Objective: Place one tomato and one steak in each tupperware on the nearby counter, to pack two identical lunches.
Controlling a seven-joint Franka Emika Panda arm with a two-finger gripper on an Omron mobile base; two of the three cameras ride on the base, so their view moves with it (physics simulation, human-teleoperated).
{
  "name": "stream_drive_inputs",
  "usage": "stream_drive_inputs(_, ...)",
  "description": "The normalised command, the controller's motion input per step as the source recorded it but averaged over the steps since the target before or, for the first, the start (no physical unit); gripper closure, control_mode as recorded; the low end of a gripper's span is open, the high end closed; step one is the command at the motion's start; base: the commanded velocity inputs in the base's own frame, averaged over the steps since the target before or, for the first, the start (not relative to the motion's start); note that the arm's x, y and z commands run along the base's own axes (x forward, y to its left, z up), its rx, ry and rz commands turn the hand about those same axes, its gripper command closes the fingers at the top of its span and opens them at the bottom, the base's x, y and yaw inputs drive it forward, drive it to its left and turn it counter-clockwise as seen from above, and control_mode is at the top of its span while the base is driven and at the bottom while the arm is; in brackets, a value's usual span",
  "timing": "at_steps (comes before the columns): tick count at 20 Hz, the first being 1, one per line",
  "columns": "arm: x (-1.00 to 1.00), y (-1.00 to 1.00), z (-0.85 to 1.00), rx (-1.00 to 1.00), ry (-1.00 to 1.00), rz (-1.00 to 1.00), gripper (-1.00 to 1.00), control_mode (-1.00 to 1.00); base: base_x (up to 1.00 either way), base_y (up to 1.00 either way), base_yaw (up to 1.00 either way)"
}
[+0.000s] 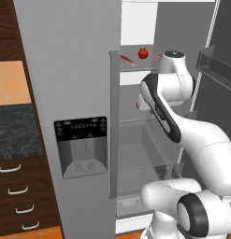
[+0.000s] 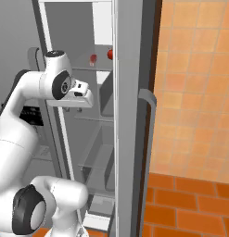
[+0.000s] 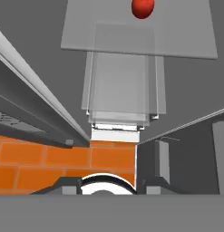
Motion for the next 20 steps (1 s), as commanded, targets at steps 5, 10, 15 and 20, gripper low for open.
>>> stream_drive_inputs(5, 0.00, -0.01, 0.03, 0.00, -0.10, 0.00, -1.00, -1.00, 0.00, 0.00, 0.00)
stream_drive_inputs(10, -0.04, 0.00, 0.46, 0.00, -0.49, 0.00, -1.00, -1.00, 0.00, 0.00, 0.00)
stream_drive_inputs(15, 0.09, 0.00, 0.66, 0.00, -0.34, 0.01, -1.00, -1.00, 0.00, 0.00, 0.00)
stream_drive_inputs(20, 0.35, 0.01, 0.64, 0.00, -0.09, 0.01, -1.00, -1.00, 0.00, 0.00, 0.00)
